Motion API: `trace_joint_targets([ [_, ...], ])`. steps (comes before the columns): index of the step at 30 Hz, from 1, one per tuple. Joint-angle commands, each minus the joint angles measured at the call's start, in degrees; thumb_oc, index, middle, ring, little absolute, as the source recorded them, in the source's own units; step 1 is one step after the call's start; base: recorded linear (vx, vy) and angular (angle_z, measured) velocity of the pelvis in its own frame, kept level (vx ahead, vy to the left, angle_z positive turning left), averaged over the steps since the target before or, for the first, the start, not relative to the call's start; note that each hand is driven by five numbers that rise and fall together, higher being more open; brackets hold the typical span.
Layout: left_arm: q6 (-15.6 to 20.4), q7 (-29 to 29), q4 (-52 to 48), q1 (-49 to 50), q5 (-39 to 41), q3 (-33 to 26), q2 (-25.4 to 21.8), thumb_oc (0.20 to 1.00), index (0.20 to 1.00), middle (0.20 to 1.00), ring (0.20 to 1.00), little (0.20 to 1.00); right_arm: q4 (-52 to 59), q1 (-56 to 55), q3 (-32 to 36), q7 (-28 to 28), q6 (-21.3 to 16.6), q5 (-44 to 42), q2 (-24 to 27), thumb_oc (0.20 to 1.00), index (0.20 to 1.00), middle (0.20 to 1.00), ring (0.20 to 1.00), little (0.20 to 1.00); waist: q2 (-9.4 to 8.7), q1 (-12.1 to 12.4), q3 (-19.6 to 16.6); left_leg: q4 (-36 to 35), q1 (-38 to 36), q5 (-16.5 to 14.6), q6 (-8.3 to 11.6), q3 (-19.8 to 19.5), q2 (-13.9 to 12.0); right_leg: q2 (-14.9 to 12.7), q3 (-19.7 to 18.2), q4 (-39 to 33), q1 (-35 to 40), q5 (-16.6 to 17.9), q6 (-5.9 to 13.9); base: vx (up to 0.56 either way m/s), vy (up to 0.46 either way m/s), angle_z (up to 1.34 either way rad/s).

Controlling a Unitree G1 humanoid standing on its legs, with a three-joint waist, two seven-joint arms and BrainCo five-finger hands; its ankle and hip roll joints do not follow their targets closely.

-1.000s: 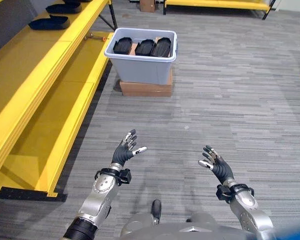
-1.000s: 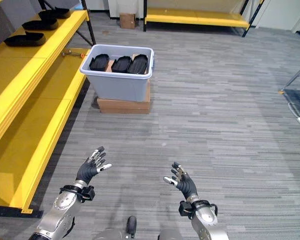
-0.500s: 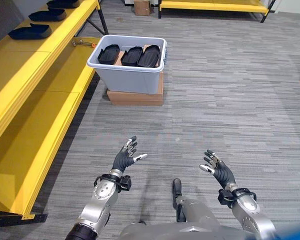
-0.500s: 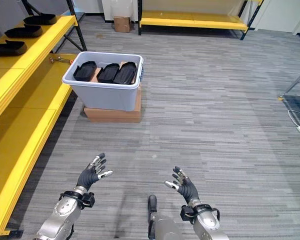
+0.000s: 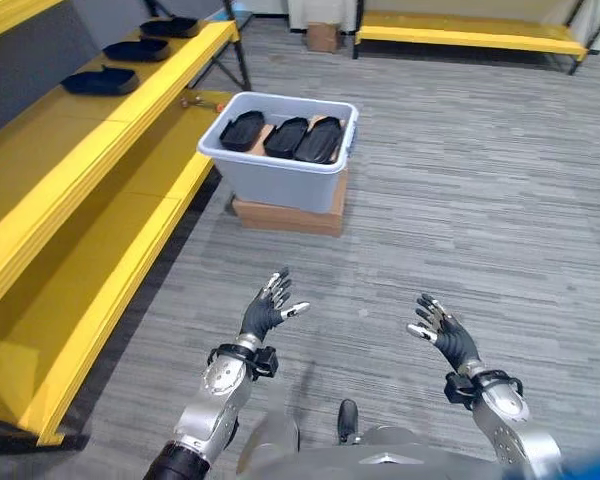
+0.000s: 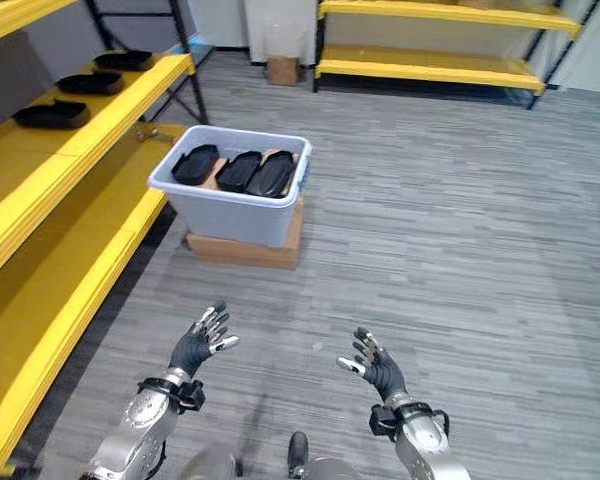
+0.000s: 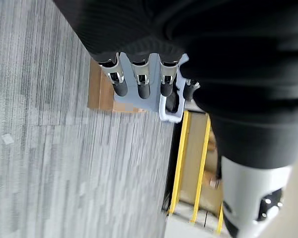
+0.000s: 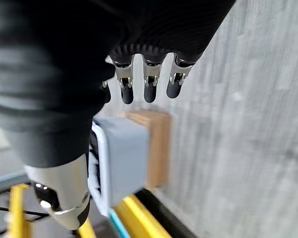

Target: Move parts from the plastic box to the shelf.

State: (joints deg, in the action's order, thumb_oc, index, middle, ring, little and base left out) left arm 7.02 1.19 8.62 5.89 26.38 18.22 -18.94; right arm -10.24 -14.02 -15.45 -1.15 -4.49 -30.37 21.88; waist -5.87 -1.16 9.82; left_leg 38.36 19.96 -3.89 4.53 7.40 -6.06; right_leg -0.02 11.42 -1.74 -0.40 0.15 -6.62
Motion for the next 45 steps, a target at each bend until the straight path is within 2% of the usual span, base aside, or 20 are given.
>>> trace_joint_targets([
  [1, 2.51, 0.08, -2.13, 0.08, 0.07, -0.1, -1.67, 1.0, 1.0, 1.0, 1.0, 1.0, 3.43, 0.02, 2.67, 1.97, -3.65, -2.03, -0.32, 1.0, 1.0, 1.0, 1.0, 1.0, 0.37, -1.62, -1.34, -29.33, -10.93, 7.76, -1.23, 2.63, -2.78, -3.02, -4.89, 2.38, 1.57, -0.69, 9.02, 0.24, 0.163, 0.39],
  [4, 2.39, 0.68, -1.61, 0.25, -0.66, -0.06, -1.48, 1.0, 1.0, 1.0, 1.0, 1.0, 2.65, 0.09, 3.0, 2.72, -3.7, -1.15, -0.26, 1.0, 1.0, 1.0, 1.0, 1.0, 1.67, -1.12, -1.8, -40.83, -10.06, 14.01, 0.72, 0.21, -4.95, -3.45, -5.15, 1.85, 4.03, -2.23, 9.97, 0.29, 0.21, 0.07],
  [6, 2.45, 0.74, -1.44, 0.35, -0.78, -0.25, -1.19, 1.0, 1.0, 1.0, 1.0, 1.0, 2.54, -0.05, 3.17, 2.59, -3.43, -0.94, -0.12, 1.0, 1.0, 1.0, 1.0, 1.0, 2.27, -0.85, -2.28, -43.31, -9.21, 15.45, 1.65, 0.89, -5.83, -4.25, -5.3, 1.36, 6.16, -2.66, 10.76, 0.34, 0.267, 0.05],
  [7, 2.49, 0.37, -1.44, 0.84, -0.39, -0.62, -1.04, 1.0, 1.0, 1.0, 1.0, 1.0, 2.94, -0.44, 3.18, 1.97, -2.98, -0.65, -0.25, 1.0, 1.0, 1.0, 1.0, 1.0, 2.86, -0.63, -2.73, -43.32, -11.07, 14.24, 1.32, 0.51, -5.42, -4.74, -5.88, 1.44, 7.29, -3.39, 11.53, 0.31, 0.279, -0.01],
  [9, 2.6, 0.17, -1.53, 1.29, -0.11, -0.74, -1.44, 1.0, 1.0, 1.0, 1.0, 1.0, 2.85, -0.69, 2.79, 1.32, -2.91, -0.09, -0.56, 1.0, 1.0, 1.0, 1.0, 1.0, 3.23, 0.04, -3.82, -43.08, -11.5, 14.48, 0.81, -0.36, -4.39, -6.12, -6.47, 1.5, 7.98, -3.15, 12.31, 0.31, 0.305, -0.33],
  [12, 2.84, 0.07, -2.12, 0.86, -0.09, -1.02, -2.76, 1.0, 1.0, 1.0, 1.0, 1.0, 2.87, -0.31, 2.17, 0.65, -2.45, 0.55, -1.52, 1.0, 1.0, 1.0, 1.0, 1.0, 2.4, 0.66, -3.8, -40.07, -11.64, 12.0, -0.53, 0.55, -2.16, -9.1, -7.69, 1.76, 7.84, -1.74, 13.69, 0.23, 0.29, -0.31],
  [15, 2.85, 0.6, -2.15, -0.59, -0.86, -1.17, -4.01, 1.0, 1.0, 1.0, 1.0, 1.0, 2.39, 1.19, 0.55, 0.21, -2.23, 0.56, -2.78, 1.0, 1.0, 1.0, 1.0, 1.0, 1.42, 1.05, -3.45, -36.73, -10.68, 8.43, -2.61, 1.19, 0.43, -12.45, -8.59, 5.16, 5.6, 2.16, 15.32, 0.15, 0.272, 0.05],
  [18, 2.84, 1.22, -2.15, -1.75, -1.76, -1.27, -5.33, 1.0, 1.0, 1.0, 1.0, 1.0, 2.69, 2.14, -0.83, -0.28, -2.3, 0.25, -3.35, 1.0, 1.0, 1.0, 1.0, 1.0, 1.93, 1.08, -3.01, -37.66, -12.31, 7.08, -4.68, 1.67, 2.36, -13.57, -10.39, 13.3, 0.17, 9.37, 15.67, 0.11, 0.248, 0.04],
  [20, 2.91, 1.53, -2.39, -2.22, -2.72, -1.6, -6.08, 1.0, 1.0, 1.0, 1.0, 1.0, 2.61, 2.52, -1.77, -0.72, -2.1, 0.55, -3.45, 1.0, 1.0, 1.0, 1.0, 1.0, 3.24, 0.79, -2.33, -39.64, -14.71, 6.4, -5.6, 2.48, 2.28, -13.18, -8.79, 19.82, -3.92, 9.98, 15.27, 0.14, 0.267, -0.11],
  [22, 2.93, 1.25, -2.21, -2.72, -3.75, -1.66, -6.46, 1.0, 1.0, 1.0, 1.0, 1.0, 2.44, 2.57, -2.41, -1.49, -1.9, 0.41, -3.43, 1.0, 1.0, 1.0, 1.0, 1.0, 4.11, -0.51, -1.69, -42.14, -17.98, 5.89, -5.67, 3.49, 2.59, -10.46, -7.61, 21.51, -8.26, 7.91, 14.86, 0.18, 0.216, -0.27],
  [24, 3.0, 1.05, -2.05, -2.33, -3.76, -2.25, -6.77, 1.0, 1.0, 1.0, 1.0, 1.0, 3.02, 2.5, -2.62, -1.83, -1.84, -0.12, -3.13, 1.0, 1.0, 1.0, 1.0, 1.0, 4.58, -1.28, -1.72, -43.36, -20.31, 4.89, -5.49, 4.84, 2.89, -8.61, -4.86, 16.85, -10.81, 6.31, 14.34, 0.22, 0.109, -0.44],
  [27, 2.72, 1.21, -1.5, -2.33, -3.98, -2.74, -6.19, 1.0, 1.0, 1.0, 1.0, 1.0, 2.95, 2.58, -2.65, -1.68, -1.71, 0.21, -3.1, 1.0, 1.0, 1.0, 1.0, 1.0, 4.44, -1.94, -1.35, -43.36, -22.61, 3.46, -5.19, 4.98, 3.5, -7.34, -3.13, 9.87, -11.2, 6.79, 14.61, 0.23, -0.015, -0.26],
  [28, 2.98, 1.18, -1.39, -2.05, -4.14, -3.64, -5.82, 1.0, 1.0, 1.0, 1.0, 1.0, 3.06, 3.19, -2.82, -1.63, -1.67, 0.8, -3.2, 1.0, 1.0, 1.0, 1.0, 1.0, 4.25, -2.3, -1.42, -43.36, -24.25, 2.63, -4.38, 5.33, 3.04, -8.7, -1.63, 2.53, -13.38, 9.36, 15.95, 0.27, -0.098, 0.08],
  [32, 3.12, 0.58, -1.29, -0.95, -3.97, -4.01, -5.06, 1.0, 1.0, 1.0, 1.0, 1.0, 4.31, 3.2, -2.78, -1.89, -1.56, 1.51, -2.73, 1.0, 1.0, 1.0, 1.0, 1.0, 3.83, -2.54, -2.28, -43.36, -26.55, 1.65, -2.97, 4.87, 1.88, -8.78, -0.92, -0.93, -11.98, 10.68, 16.61, 0.29, -0.165, 0.03],
  [34, 2.8, -0.13, -0.69, -0.65, -4.15, -3.42, -3.88, 1.0, 1.0, 1.0, 1.0, 1.0, 4.13, 3.54, -2.78, -1.82, -1.84, 0.65, -2.66, 1.0, 1.0, 1.0, 1.0, 1.0, 3.6, -2.55, -3.8, -43.36, -28.47, 0.89, -1.77, 3.77, 1.01, -8.0, -1.28, -1.78, -8.58, 10.19, 15.55, 0.41, -0.285, 0.38],
  [37, 2.65, 0.25, 0.17, -0.39, -1.72, -3.4, -2.61, 1.0, 1.0, 1.0, 1.0, 1.0, 4.96, 4.63, -2.4, -1.35, -2.39, 0.42, -0.87, 1.0, 1.0, 1.0, 1.0, 1.0, 4.95, -2.75, -4.47, -40.32, -29.46, 3.25, -0.06, 2.16, -2.86, -5.8, -0.83, 3.31, -8.49, 5.92, 12.95, 0.3, -0.288, 0.33],
  [38, 2.65, 0.25, 0.17, -0.39, -1.71, -3.4, -2.57, 1.0, 1.0, 1.0, 1.0, 1.0, 4.98, 4.62, -2.39, -1.34, -2.38, 0.41, -0.82, 1.0, 1.0, 1.0, 1.0, 1.0, 5.03, -2.8, -4.48, -40.29, -29.44, 3.23, 0.01, 2.11, -2.95, -5.75, -0.77, 3.57, -8.6, 5.74, 12.89, 0.23, -0.274, 0.03],
  [40, 2.37, 0.42, 0.44, -0.75, -0.03, -2.63, -1.78, 1.0, 1.0, 1.0, 1.0, 1.0, 5.24, 4.25, -1.7, -0.94, -2.43, -0.3, -0.07, 1.0, 1.0, 1.0, 1.0, 1.0, 5.76, -3.12, -4.14, -35.56, -28.42, 7.04, 1.09, 1.16, -5.37, -4.16, -0.91, 5.99, -7.8, 2.94, 11.09, 0.2, -0.257, -0.17],
  [42, 2.23, 0.41, 0.22, -0.66, 0.3, -2.51, -1.65, 1.0, 1.0, 1.0, 1.0, 1.0, 5.2, 3.99, -1.4, -0.91, -2.49, -0.52, 0.27, 1.0, 1.0, 1.0, 1.0, 1.0, 5.64, -3.08, -4.23, -33.36, -27.5, 8.81, 1.2, 0.6, -5.8, -3.79, -0.99, 5.95, -7.44, 2.24, 10.37, 0.15, -0.213, -0.06],
  [45, 2.27, 0.33, -0.31, -0.76, 0.84, -2.17, -1.68, 1.0, 1.0, 1.0, 1.0, 1.0, 4.72, 3.25, -0.23, -0.62, -2.57, -0.54, 1.57, 1.0, 1.0, 1.0, 1.0, 1.0, 4.41, -2.63, -3.16, -23.04, -23.28, 13.23, 1.44, -0.51, -6.02, -3.1, -1.17, 4.74, -4.69, 1.42, 8.46, 0.16, -0.264, -0.1],
])
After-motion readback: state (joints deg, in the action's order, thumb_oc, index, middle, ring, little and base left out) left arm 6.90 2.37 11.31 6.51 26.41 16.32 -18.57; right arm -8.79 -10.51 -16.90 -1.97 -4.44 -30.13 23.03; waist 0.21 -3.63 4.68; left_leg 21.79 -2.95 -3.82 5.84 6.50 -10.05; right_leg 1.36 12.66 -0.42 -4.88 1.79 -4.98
